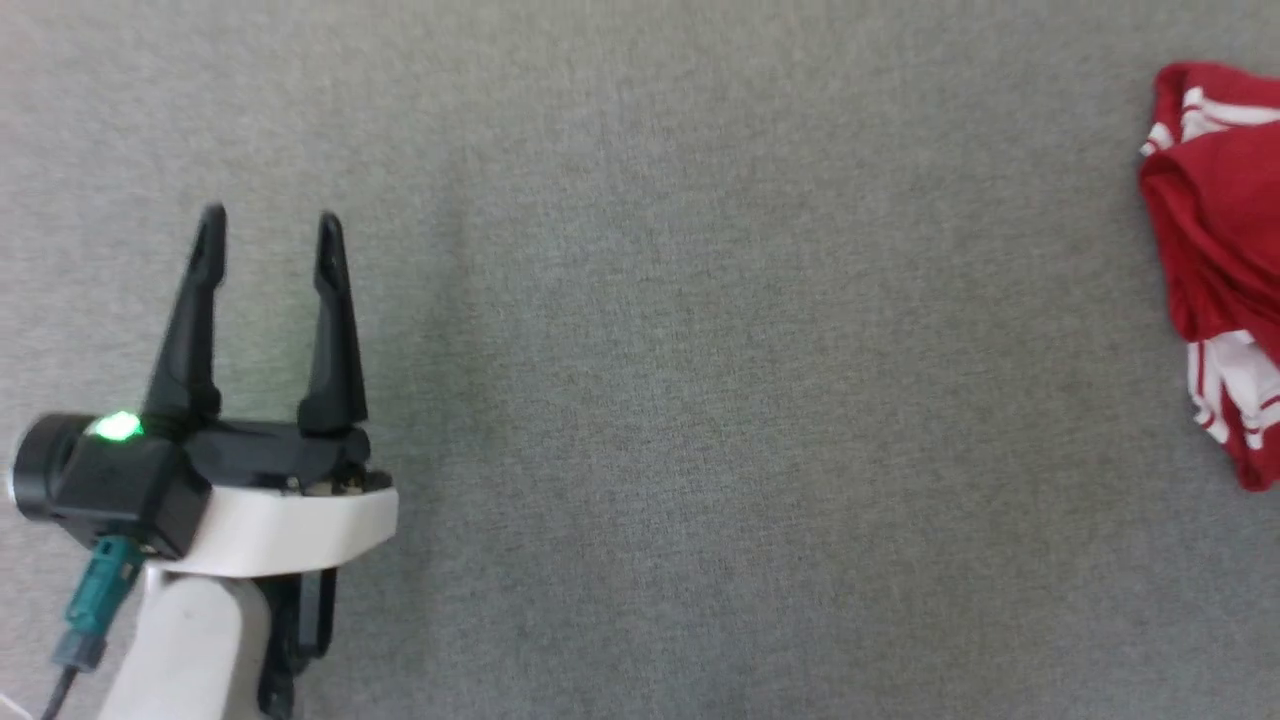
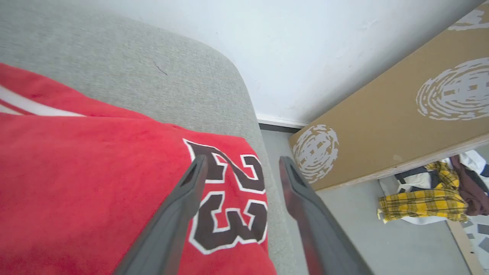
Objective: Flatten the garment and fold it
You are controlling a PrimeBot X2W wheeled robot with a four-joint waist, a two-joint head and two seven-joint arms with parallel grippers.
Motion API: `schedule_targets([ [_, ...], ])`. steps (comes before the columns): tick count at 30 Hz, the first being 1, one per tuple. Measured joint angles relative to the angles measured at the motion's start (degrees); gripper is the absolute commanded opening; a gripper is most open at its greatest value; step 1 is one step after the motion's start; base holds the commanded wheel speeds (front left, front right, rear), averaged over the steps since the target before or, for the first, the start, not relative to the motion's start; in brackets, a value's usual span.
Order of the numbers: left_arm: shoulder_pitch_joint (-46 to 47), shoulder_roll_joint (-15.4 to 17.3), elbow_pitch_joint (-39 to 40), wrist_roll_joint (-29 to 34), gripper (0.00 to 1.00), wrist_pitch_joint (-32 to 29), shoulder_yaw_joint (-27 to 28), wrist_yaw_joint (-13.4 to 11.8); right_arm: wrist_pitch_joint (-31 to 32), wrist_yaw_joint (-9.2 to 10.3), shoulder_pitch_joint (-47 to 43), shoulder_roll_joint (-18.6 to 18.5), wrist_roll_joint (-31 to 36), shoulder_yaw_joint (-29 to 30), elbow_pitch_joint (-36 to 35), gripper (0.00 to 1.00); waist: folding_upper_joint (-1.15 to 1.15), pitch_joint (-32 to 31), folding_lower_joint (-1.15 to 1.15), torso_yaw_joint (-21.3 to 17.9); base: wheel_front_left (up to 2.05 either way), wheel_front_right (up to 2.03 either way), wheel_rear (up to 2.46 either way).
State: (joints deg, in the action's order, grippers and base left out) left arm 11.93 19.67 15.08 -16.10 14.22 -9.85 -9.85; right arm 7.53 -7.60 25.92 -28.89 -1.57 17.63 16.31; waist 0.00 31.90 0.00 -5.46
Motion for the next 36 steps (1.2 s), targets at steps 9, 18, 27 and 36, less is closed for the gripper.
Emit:
schedule_targets([
  [9,-5.8,-2.1,-2.7,-0.4,1.0,0.5,0.8,-0.7,-6.0,0.0,-8.8,13.7,-1.9,-3.8,-10.1,1.0,0.0,-8.3,-0.01,0.8,0.0,0.0,0.0],
  [18,-8.7,-4.7,-3.8,-0.5,1.0,0.5,1.9,-0.6,-11.2,0.0,-13.6,22.2,-0.8,-7.2,-16.8,1.0,0.0,-16.0,-0.01,1.7,0.0,0.0,0.0],
  [27,-10.1,-8.3,-9.7,0.1,1.0,0.5,3.0,2.8,-17.0,0.0,-19.1,25.4,2.1,-9.1,-14.1,1.0,0.0,-22.2,-0.01,3.1,0.0,0.0,0.0],
  [36,-15.5,-11.3,-14.0,0.9,1.0,0.5,5.1,5.3,-20.7,0.0,-24.7,25.8,1.7,-8.4,-7.9,1.0,0.0,-26.9,0.0,4.7,0.0,0.0,0.0],
])
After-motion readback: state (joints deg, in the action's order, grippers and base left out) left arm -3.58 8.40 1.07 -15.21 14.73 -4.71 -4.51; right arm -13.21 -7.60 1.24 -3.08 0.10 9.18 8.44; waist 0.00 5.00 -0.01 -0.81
